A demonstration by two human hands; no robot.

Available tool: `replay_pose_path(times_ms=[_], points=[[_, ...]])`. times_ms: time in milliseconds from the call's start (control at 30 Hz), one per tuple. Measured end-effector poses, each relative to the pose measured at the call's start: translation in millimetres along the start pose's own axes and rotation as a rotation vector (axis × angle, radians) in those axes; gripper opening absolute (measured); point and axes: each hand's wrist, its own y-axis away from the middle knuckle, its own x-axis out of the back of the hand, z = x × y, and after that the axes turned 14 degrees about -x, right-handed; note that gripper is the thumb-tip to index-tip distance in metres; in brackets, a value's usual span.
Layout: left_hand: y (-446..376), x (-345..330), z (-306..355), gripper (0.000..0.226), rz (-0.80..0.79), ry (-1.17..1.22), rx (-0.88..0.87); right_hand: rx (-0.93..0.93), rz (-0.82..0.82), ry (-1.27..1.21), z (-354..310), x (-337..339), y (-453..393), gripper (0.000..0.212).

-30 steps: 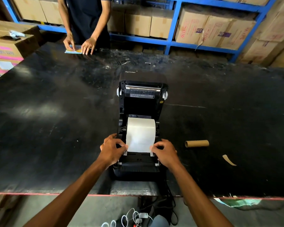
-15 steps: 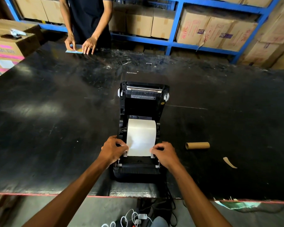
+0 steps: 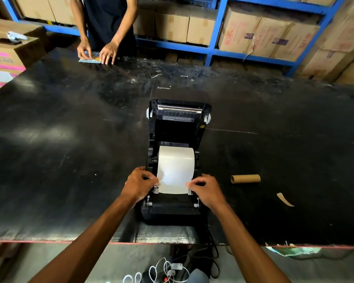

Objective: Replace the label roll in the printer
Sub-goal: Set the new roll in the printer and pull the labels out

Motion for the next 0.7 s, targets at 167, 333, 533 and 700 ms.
replay_pose_path(times_ms=[167, 333, 533, 700], points=[[-2, 3, 4, 0.013, -0.059, -0.057, -0.002, 0.017, 0.019, -0.042, 3, -2, 1, 0.011], [1, 2, 3, 0.017, -0.023, -0.028, -0.015, 0.007, -0.015, 0.022, -7, 2, 3, 0.012], [1, 3, 4, 0.014, -0.02, 0.007, -0.022, 0.004, 0.013, -0.041, -6, -1, 10, 0.013], [-1, 4, 8, 0.014, -0.017, 0.007, -0.017, -0.051, -0.016, -0.01, -10, 0, 8, 0.013]])
